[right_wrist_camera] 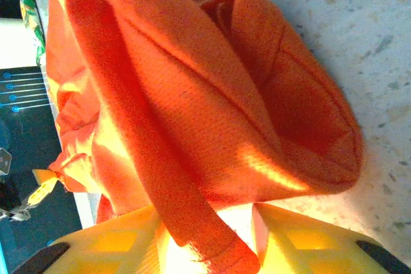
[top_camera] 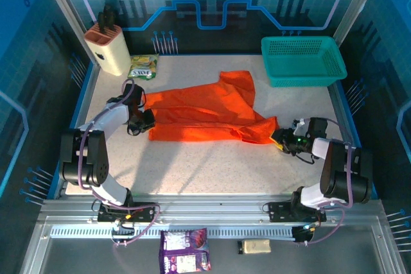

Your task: Fold the inside-out t-shirt

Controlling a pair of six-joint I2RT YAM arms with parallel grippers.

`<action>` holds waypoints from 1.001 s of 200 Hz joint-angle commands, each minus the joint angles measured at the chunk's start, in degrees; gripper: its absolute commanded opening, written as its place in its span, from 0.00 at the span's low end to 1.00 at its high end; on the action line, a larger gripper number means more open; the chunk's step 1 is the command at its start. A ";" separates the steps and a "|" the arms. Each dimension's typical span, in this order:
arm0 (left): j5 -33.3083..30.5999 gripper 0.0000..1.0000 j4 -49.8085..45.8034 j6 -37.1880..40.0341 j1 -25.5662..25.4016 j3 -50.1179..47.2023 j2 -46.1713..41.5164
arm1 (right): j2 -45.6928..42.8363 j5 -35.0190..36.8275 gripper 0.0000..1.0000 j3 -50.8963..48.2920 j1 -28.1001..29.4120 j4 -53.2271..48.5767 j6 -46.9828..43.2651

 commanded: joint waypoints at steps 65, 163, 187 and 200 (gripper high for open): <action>0.45 0.00 -0.35 1.10 0.63 2.03 1.56 | -2.27 -1.20 0.24 0.62 -0.65 -2.62 -0.64; 1.25 0.00 -0.41 1.26 0.56 2.66 1.28 | -6.26 -0.61 0.01 2.33 -0.48 -6.41 -0.55; 1.65 0.00 -0.16 1.11 0.60 2.58 -0.79 | -7.92 0.48 0.00 3.17 -0.06 -8.14 -0.63; 1.85 0.00 -0.04 1.08 0.64 2.60 -2.21 | -9.06 0.94 0.00 3.93 0.35 -9.55 -0.65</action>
